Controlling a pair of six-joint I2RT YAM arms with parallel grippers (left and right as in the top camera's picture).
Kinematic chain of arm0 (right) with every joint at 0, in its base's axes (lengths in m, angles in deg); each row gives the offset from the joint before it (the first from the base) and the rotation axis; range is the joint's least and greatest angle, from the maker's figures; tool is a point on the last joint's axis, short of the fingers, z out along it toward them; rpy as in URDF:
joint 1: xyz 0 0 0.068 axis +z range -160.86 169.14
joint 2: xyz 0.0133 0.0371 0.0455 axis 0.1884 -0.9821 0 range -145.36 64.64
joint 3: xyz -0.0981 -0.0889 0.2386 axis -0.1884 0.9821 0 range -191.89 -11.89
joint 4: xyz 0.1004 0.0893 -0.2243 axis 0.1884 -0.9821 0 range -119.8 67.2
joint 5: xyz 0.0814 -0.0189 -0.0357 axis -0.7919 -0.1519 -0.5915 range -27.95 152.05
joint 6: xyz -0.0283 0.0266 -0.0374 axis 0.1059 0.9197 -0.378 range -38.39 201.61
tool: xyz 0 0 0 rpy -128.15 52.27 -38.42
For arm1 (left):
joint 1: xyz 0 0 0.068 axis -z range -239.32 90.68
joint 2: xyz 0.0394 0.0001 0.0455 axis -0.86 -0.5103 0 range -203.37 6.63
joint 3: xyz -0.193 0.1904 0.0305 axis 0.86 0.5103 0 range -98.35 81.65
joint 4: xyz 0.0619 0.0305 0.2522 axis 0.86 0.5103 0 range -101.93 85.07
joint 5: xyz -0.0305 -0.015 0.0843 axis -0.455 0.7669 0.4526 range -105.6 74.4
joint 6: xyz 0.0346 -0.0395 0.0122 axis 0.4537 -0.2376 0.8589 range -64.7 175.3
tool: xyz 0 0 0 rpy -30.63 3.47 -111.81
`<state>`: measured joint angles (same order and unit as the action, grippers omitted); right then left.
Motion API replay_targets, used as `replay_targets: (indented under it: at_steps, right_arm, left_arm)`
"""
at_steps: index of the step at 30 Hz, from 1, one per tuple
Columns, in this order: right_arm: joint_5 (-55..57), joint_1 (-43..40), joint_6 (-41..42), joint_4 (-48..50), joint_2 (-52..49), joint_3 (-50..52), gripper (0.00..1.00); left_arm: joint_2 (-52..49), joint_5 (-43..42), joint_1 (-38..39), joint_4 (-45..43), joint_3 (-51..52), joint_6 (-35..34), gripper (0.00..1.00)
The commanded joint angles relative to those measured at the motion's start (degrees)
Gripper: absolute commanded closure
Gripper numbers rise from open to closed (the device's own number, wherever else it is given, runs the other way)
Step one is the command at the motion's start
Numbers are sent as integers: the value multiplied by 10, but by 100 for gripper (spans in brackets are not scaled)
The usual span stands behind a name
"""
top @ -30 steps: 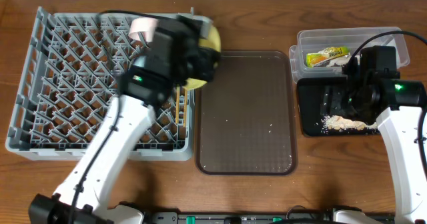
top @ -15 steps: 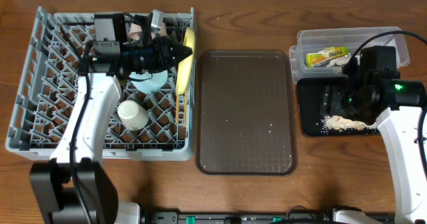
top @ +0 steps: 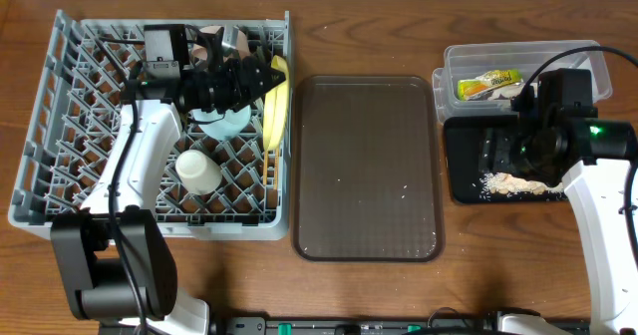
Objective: Sort waste into correct bins and load items into the dishwasher rack
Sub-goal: 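Lift the yellow plate and stand it upright at the rack's right side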
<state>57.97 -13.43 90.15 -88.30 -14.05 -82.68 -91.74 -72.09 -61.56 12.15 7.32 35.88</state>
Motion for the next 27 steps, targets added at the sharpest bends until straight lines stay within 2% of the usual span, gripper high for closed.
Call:
replay_targets:
  at_steps: [1,4,8,13,17,20,23,25,27]
  right_arm:
    - [0,-4,-5,0,4,-5,20]
    - [0,-4,-5,11,4,-5,18]
    - [-2,-4,-5,72,4,-5,14]
    - [-18,5,-24,189,0,-5,15]
    - [-17,18,-65,245,-14,-4,13]
    - [-20,19,-65,238,-30,-4,9]
    - [-20,19,-65,187,-45,-4,8]
    - [-20,19,-65,157,-50,-3,20]
    - [-19,19,-60,142,-50,2,24]
  left_arm:
    - [13,60,-3,14,1,21,33]
    - [37,131,-3,42,1,58,28]
    - [85,248,-3,76,1,95,27]
    - [132,407,-3,111,1,95,26]
    - [144,464,-3,150,1,95,25]
    - [143,495,-3,199,1,92,22]
    - [143,518,-3,255,1,91,21]
    - [143,539,-3,292,1,91,21]
    - [143,542,-3,326,1,91,21]
